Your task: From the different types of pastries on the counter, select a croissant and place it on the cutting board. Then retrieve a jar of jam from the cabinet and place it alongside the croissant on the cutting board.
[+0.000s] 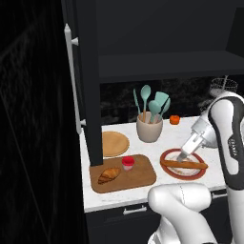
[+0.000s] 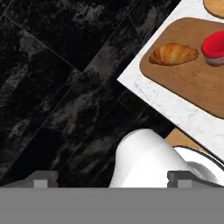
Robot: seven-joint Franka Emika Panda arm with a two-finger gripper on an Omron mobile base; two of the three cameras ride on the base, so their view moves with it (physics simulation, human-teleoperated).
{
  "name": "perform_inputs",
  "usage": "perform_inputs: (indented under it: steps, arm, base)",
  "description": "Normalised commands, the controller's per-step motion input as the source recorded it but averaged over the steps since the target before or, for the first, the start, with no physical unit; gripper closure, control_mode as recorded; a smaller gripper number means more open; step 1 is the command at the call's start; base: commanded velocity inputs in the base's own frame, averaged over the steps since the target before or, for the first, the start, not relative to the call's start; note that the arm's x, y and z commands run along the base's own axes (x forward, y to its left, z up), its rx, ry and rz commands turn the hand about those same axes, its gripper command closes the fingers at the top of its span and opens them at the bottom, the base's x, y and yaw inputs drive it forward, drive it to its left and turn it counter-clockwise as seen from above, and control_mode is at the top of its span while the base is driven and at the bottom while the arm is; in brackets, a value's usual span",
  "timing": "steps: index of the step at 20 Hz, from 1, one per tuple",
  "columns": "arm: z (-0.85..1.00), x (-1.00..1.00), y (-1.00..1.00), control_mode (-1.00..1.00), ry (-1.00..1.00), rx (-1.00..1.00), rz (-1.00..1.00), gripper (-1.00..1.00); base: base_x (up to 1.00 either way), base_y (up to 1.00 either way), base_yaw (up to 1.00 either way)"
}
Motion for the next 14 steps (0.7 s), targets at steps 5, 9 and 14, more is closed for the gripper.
perform_inputs:
  steps: [5, 9, 14]
  arm:
    - [0.47, -0.95, -0.1, -1.0, 0.04, -0.1, -0.11, -1.0]
    - [0.51, -0.95, -0.19, -1.0, 0.05, -0.09, -0.1, -1.0]
    - [0.17, -0.67, -0.17, -1.0, -0.01, -0.1, -0.03, -1.0]
  base:
    - [0.0, 0.0, 0.0]
    - [0.0, 0.0, 0.0]
    - [0.0, 0.0, 0.0]
